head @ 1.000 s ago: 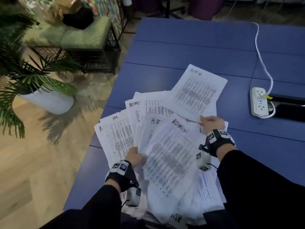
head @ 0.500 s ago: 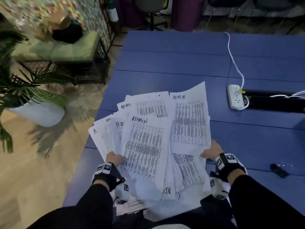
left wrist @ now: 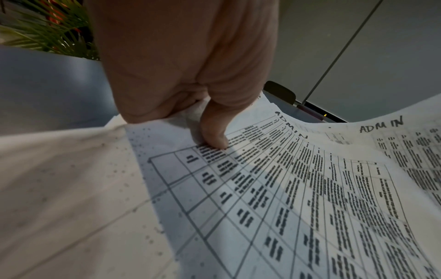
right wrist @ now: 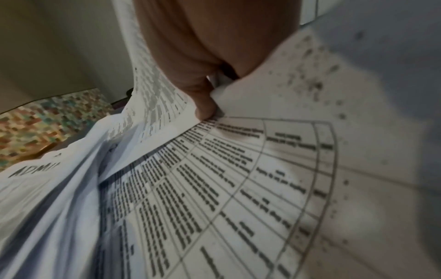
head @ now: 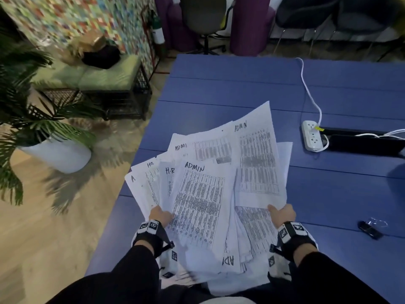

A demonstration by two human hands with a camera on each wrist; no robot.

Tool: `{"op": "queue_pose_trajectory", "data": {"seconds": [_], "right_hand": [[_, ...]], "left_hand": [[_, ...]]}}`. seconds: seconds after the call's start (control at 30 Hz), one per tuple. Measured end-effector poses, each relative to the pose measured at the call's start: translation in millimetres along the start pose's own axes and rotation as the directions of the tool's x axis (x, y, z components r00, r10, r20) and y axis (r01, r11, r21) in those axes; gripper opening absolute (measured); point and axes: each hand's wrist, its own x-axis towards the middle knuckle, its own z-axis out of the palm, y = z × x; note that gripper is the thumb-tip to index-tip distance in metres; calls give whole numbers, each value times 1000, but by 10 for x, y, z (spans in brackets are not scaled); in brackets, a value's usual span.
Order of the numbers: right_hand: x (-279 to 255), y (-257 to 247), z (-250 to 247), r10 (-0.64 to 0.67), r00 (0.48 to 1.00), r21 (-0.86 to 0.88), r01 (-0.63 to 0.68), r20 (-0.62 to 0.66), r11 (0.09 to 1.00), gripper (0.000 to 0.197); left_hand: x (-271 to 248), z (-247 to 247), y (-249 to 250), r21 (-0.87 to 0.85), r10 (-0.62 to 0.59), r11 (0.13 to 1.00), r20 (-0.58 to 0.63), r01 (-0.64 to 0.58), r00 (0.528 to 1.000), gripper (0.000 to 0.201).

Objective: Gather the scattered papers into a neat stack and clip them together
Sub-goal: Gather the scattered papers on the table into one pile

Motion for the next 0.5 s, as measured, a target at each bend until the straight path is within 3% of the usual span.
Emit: {"op": "queue_pose_trajectory", "data": {"seconds": [0.1, 0.2, 0.27, 0.33, 0.37, 0.43, 0.5], "right_hand": [[41, 133, -173, 21, 1000, 37, -20, -17, 999, 32], [156, 315, -312, 41, 997, -4, -41, 58, 999, 13], [234, 404, -393, 60, 980, -48, -52, 188, 997, 18], [283, 422, -510, 132, 917, -120, -93, 376, 988, 40], [315, 413, -572, 137, 875, -49, -129, 465, 990, 49], [319, 354, -711, 3, 811, 210, -154, 585, 966, 56], [346, 264, -800, -102, 855, 406, -134, 509, 904, 65]], "left_hand": [[-15, 10, 1, -9, -6, 1000, 4, 6, 1000, 43], [-16, 26, 15, 1, -2, 1000, -2, 2, 1000, 42], [-13, 26, 22, 16, -3, 1000, -10, 3, 1000, 43], [-11, 29, 24, 30, 10, 1000, -6, -10, 1000, 45], [-9, 31, 23, 34, 14, 999, -3, -14, 1000, 44], [-5, 38, 17, 45, 20, 999, -4, -19, 1000, 43], [-7, 44, 19, 51, 28, 998, -8, -27, 1000, 43]]}}
